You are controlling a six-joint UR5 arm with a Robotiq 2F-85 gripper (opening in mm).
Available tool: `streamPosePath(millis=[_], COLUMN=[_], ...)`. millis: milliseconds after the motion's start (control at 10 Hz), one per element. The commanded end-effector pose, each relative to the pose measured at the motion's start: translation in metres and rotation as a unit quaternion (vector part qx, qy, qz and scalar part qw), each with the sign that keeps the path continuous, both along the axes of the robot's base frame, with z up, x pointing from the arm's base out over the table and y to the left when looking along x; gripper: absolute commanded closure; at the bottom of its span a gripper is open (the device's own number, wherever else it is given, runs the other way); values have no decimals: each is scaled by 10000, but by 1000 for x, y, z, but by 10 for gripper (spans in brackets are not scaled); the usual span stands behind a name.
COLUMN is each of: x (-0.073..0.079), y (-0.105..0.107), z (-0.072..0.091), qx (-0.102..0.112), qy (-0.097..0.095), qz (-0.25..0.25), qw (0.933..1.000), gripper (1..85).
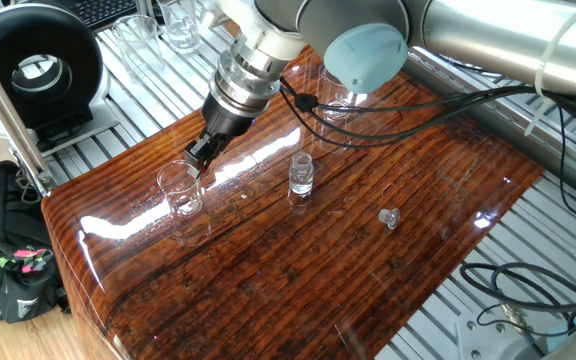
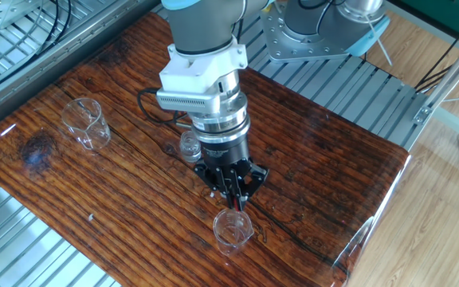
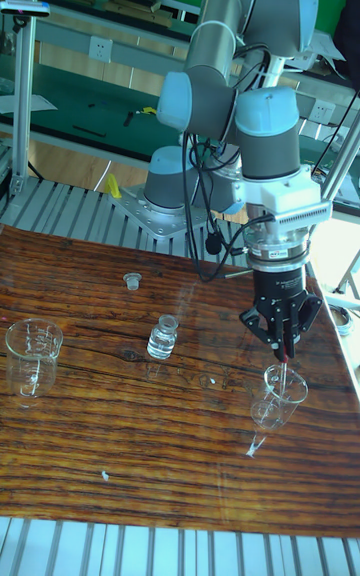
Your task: Transfer liquid using a dropper
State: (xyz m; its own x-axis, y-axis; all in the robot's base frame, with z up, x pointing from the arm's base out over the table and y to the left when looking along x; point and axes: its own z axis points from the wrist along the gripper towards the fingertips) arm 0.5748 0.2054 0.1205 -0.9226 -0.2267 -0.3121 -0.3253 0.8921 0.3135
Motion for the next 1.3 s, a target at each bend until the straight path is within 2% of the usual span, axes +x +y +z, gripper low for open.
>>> streamPosePath(millis=[0,400,700,800,1200], x=[2,3,3,4,5], y=[4,4,0,-1,2], z=[11,26,25,25,29], qx=[35,-34,-200,-249,-226], qy=[32,117,122,131,151], qz=[-30,-35,-10,-32,-105], qw=[10000,9999,9997,9996,9996], gripper=[657,657,667,697,750])
